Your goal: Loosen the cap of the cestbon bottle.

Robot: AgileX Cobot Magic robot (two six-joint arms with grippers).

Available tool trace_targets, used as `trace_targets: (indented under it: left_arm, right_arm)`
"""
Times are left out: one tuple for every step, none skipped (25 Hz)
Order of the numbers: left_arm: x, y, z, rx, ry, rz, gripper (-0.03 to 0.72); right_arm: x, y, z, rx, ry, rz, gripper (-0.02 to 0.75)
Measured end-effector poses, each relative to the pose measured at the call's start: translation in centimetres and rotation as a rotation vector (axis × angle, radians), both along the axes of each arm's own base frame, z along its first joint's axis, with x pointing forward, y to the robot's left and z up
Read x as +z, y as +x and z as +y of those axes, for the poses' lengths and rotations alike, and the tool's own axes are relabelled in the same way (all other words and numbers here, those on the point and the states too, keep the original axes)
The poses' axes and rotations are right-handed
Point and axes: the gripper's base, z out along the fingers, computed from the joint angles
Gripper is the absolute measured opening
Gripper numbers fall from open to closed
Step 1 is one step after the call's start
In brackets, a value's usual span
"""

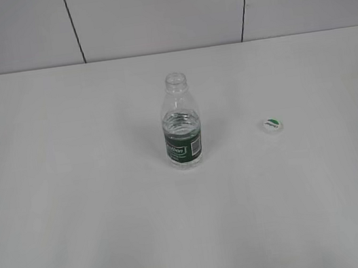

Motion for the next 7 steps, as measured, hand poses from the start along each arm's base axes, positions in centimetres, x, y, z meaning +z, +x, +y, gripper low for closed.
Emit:
trace_targets:
  left_arm:
    - [0.0,0.0,0.0,0.0,0.0,0.0,0.506]
    - [0.0,0.0,0.0,0.0,0.0,0.0,0.506]
    - [0.0,0.0,0.0,0.0,0.0,0.0,0.506]
    - [0.0,0.0,0.0,0.0,0.0,0.0,0.506]
    - [0.0,0.0,0.0,0.0,0.0,0.0,0.506]
    - [0.0,0.0,0.0,0.0,0.0,0.0,0.506]
    - [0.0,0.0,0.0,0.0,0.0,0.0,0.506]
  right_arm:
    - [0.0,0.0,0.0,0.0,0.0,0.0,0.569]
    - [0.0,0.0,0.0,0.0,0.0,0.0,0.569]
    - [0.0,0.0,0.0,0.0,0.0,0.0,0.569]
    - [0.0,0.0,0.0,0.0,0.0,0.0,0.569]
    - [0.0,0.0,0.0,0.0,0.0,0.0,0.569]
    - [0.0,0.0,0.0,0.0,0.0,0.0,0.569]
    - [0.0,0.0,0.0,0.0,0.0,0.0,0.569]
